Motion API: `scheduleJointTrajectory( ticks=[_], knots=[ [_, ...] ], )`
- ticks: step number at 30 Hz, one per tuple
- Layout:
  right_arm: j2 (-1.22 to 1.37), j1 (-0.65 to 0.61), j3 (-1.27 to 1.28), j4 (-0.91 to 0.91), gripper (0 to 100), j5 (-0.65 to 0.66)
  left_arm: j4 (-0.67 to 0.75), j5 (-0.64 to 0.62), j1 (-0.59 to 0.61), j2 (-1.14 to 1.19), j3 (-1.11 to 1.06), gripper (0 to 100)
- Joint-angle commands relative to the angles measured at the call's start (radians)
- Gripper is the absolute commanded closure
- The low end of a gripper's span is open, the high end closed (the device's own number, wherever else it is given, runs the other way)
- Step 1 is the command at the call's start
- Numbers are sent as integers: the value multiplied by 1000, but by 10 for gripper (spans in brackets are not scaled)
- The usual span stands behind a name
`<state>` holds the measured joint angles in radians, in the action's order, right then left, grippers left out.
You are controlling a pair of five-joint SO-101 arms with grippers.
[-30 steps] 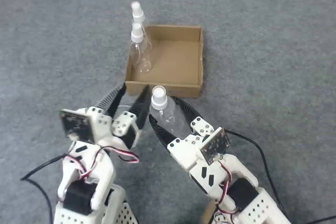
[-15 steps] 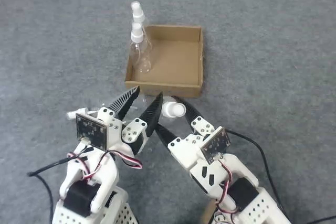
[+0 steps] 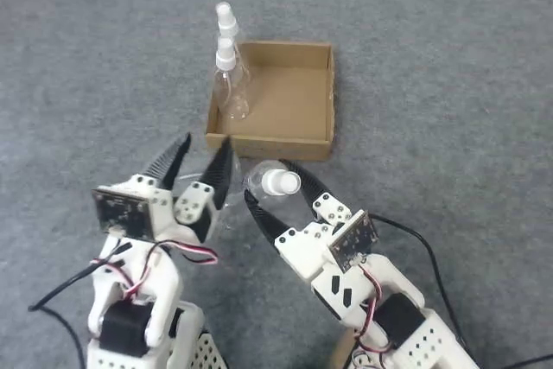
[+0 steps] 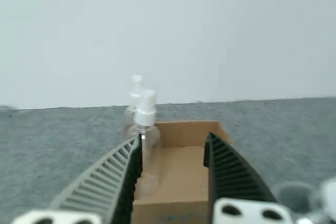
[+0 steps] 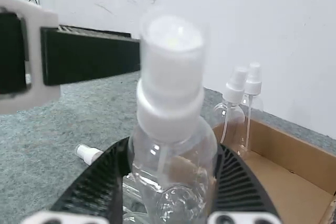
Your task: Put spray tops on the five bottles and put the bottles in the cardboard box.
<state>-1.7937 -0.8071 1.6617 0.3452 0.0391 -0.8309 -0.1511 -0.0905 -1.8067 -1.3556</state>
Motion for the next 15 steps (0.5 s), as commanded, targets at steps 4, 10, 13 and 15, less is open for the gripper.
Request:
scheduleJointTrajectory(
  ticks=[4, 10, 13, 15],
  knots=[
    [-18, -10, 21, 5, 929, 11, -5, 5, 195, -18, -2, 819],
    [-18, -10, 21, 5, 929, 11, -6, 0, 275, -18, -70, 819],
    [-18, -8, 21, 5, 929, 11, -6, 2, 324, -18, -104, 819],
    [-18, -8, 21, 5, 929, 11, -3, 3, 354, -18, -130, 819]
  ],
)
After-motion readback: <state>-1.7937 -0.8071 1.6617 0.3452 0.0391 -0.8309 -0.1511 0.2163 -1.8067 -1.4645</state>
